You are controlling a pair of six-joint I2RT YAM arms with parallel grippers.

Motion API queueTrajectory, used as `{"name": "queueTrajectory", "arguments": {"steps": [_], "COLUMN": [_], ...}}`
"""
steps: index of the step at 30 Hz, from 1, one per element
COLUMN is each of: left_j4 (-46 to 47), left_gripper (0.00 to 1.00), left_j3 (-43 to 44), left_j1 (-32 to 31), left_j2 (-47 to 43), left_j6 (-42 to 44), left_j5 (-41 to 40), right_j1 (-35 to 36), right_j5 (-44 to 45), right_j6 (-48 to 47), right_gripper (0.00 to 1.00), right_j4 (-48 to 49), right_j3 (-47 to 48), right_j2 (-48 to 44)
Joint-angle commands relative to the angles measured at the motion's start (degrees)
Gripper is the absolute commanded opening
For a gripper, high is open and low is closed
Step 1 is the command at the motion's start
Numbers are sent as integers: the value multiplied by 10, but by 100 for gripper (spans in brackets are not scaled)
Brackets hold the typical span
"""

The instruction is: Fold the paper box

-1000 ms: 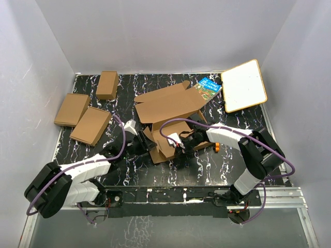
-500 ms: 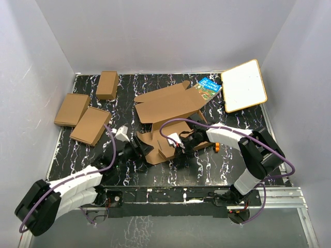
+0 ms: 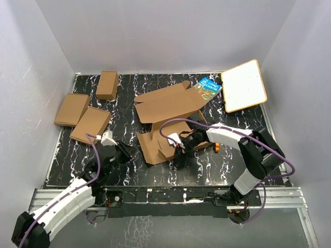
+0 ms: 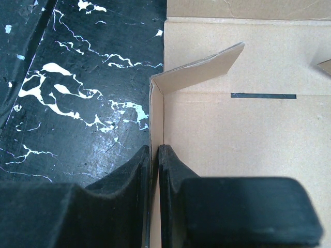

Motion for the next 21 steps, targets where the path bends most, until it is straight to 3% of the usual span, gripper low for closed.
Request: {"name": "queueTrajectory", "arguments": {"steps": [1,5,10,15,21], "left_j4": [-120,-49,46,113,172], "left_gripper": [20,23,34,35,35], "left_j3": [8,-3,1,8,1], "left_j1": [4,5,5,6,8], "left_j2": [-28,24,107,194,229], "left_j6": [-6,4,24,25,30], "left_j5": [-42,2,47,75,84], "right_j1": [3,3,3,2,7], "right_j5": [-12,-20,-20,-23,-52], "right_j6": [-2,5,27,29,98], "right_gripper": [16,17,29,42,58], "right_j4": [16,16,24,-1,-9], "right_j3": [9,14,19,38,71], "right_j2": [2,-6,-24,-50,-90]}}
